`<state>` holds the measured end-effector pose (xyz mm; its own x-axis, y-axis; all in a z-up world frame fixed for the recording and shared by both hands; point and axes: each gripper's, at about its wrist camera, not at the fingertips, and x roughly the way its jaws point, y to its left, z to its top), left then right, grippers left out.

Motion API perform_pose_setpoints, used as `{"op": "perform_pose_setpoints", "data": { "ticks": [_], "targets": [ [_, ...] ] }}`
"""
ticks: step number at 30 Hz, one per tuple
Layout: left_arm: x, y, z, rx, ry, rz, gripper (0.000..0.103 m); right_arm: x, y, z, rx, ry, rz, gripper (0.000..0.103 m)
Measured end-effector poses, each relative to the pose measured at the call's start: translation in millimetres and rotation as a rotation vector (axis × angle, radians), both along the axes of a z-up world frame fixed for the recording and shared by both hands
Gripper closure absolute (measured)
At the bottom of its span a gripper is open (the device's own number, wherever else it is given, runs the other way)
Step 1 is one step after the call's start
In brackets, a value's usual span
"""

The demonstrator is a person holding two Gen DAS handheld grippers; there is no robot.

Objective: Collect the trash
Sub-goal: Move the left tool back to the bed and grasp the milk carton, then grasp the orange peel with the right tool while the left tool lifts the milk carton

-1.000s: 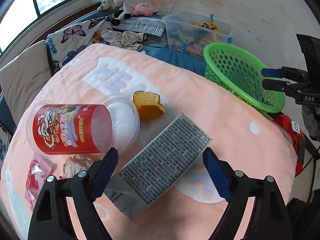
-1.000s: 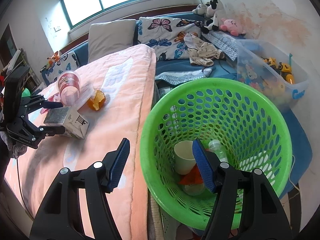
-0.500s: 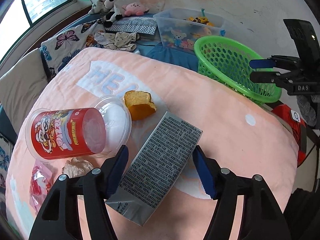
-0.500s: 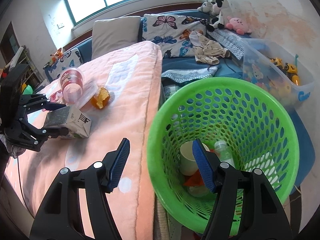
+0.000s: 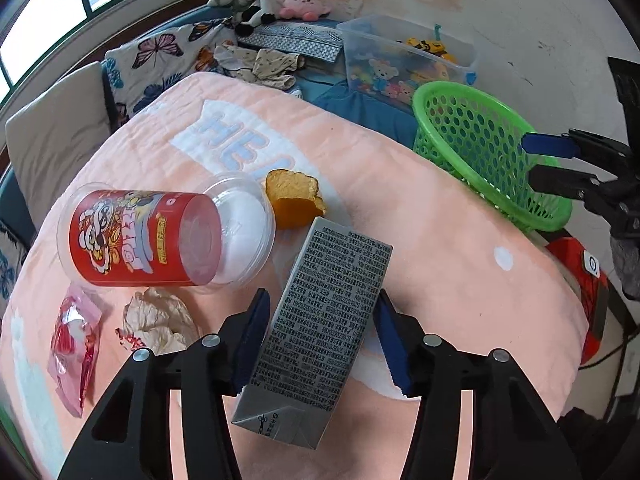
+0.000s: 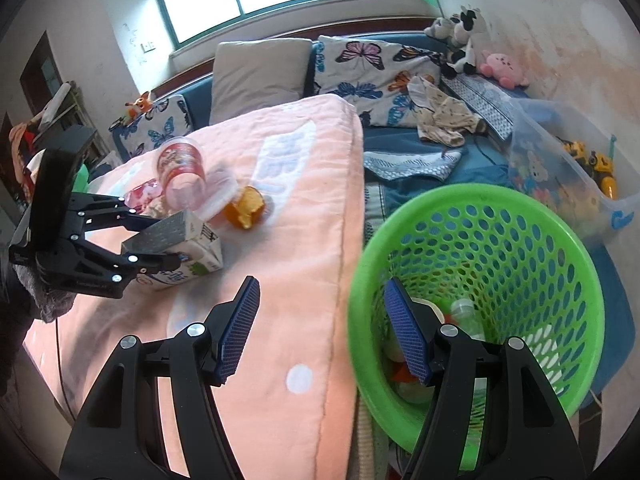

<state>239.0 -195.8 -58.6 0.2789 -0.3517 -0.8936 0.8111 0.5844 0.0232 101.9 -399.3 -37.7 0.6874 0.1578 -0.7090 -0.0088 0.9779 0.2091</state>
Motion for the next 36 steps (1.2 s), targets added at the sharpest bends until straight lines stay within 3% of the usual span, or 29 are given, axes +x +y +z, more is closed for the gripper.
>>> {"op": "perform_pose_setpoints", "data": {
  "ticks": [12,17,36],
  "targets": [
    [6,0,-2,-0.005,0.046,0.043,0.051,21,16,6,-0.019,0.008,0.045,0.038],
    [7,8,3,-0.014,0.030,0.071,0.058,32,23,1,-0.032,0.022,0.063,0.038],
    [-5,84,45,-0.213,0.093,0.283,0.059,109,77,-32,-0.020,0.065,0.225,0.052]
  ]
}}
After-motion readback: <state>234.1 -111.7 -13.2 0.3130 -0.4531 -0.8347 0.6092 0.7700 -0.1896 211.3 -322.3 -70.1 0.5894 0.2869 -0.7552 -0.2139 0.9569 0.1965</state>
